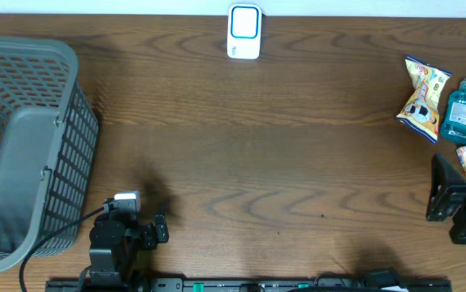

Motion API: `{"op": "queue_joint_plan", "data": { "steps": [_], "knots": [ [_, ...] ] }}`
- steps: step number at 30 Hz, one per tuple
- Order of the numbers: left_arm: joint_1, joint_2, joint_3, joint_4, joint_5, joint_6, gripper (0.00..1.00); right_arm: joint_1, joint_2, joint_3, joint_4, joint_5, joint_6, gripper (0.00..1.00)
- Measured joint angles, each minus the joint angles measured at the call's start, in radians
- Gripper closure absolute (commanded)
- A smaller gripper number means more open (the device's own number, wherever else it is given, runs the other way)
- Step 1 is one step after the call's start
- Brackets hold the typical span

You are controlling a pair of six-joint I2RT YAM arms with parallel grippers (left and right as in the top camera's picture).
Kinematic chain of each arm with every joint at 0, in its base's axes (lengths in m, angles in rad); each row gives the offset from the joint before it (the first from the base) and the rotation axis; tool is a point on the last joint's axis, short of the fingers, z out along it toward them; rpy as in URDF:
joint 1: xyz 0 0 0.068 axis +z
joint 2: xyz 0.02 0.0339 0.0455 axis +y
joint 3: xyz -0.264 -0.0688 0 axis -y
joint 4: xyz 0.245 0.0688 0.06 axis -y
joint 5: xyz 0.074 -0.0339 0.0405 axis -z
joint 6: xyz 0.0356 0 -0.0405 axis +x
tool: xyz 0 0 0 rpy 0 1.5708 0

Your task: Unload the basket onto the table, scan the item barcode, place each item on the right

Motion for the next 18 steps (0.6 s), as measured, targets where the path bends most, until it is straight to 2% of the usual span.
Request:
{"op": "queue_joint_plan", "data": {
  "steps": [6, 11, 13, 14, 18],
  "knots": [
    [0.0, 0.0, 0.0, 0.0, 0.0, 0.0, 0.02, -0.048, -0.232, -0.336, 0.264, -0.015, 0.001, 0.01],
    [0.0, 0.0, 0.0, 0.0, 0.0, 0.0, 0.02, -0.097, -0.436, -0.697, 0.607, -0.078, 0.001, 0.01],
    [0.0, 0.0, 0.0, 0.0, 0.0, 0.0, 0.02, -0.122, -0.532, -0.9, 0.795, -0.119, 0.001, 0.01],
    [0.0, 0.0, 0.0, 0.0, 0.0, 0.0, 0.02, -0.124, -0.539, -0.917, 0.797, -0.124, 0.001, 0.01],
    [0.0, 0.0, 0.0, 0.0, 0.0, 0.0, 0.02, -0.145, -0.655, -1.178, 1.028, -0.171, 0.003, 0.01]
  ]
}}
